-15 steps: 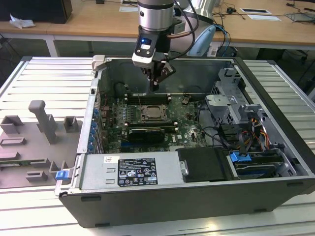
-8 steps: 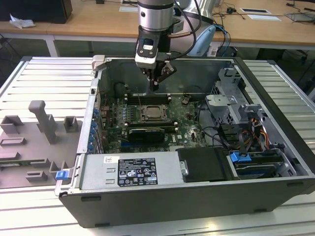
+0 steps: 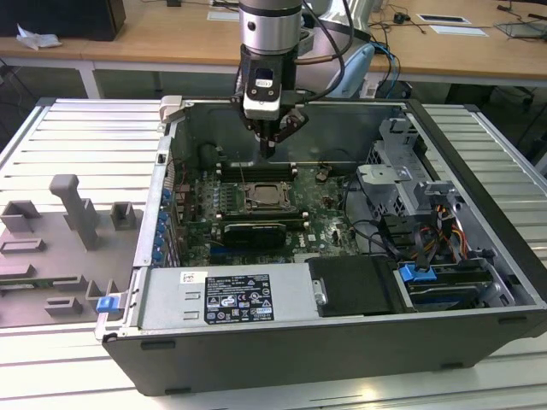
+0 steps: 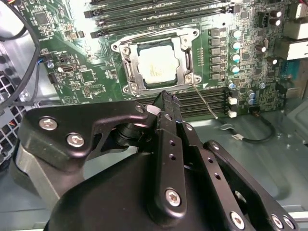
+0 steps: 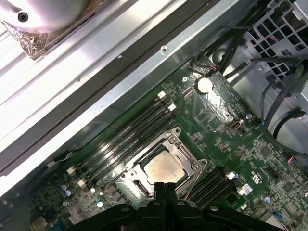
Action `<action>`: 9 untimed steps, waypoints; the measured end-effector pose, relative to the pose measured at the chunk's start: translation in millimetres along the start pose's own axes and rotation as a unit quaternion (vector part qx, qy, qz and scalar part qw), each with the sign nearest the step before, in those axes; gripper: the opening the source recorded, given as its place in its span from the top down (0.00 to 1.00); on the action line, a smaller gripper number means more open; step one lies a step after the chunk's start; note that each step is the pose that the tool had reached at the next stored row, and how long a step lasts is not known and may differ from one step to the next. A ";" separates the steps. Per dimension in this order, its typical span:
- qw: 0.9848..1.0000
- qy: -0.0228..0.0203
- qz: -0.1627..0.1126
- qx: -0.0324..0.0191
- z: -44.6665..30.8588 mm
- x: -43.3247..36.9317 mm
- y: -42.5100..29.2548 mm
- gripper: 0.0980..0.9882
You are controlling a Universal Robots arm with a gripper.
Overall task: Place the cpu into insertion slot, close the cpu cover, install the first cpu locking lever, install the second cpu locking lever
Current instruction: 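Install the first cpu locking lever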
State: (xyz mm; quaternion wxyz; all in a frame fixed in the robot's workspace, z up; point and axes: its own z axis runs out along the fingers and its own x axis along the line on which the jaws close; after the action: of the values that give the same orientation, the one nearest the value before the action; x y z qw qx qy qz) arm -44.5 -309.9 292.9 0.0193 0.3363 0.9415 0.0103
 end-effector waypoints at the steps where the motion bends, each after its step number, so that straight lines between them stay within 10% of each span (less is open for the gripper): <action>1: 1.000 0.000 -0.005 0.000 0.0 0.0 0.0 0.99; 9: 0.999 0.001 -0.039 -0.001 0.0 0.0 0.0 0.99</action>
State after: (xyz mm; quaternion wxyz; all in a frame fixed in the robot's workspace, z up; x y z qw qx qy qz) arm -44.5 -309.9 292.9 0.0189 0.2997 0.9538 0.0110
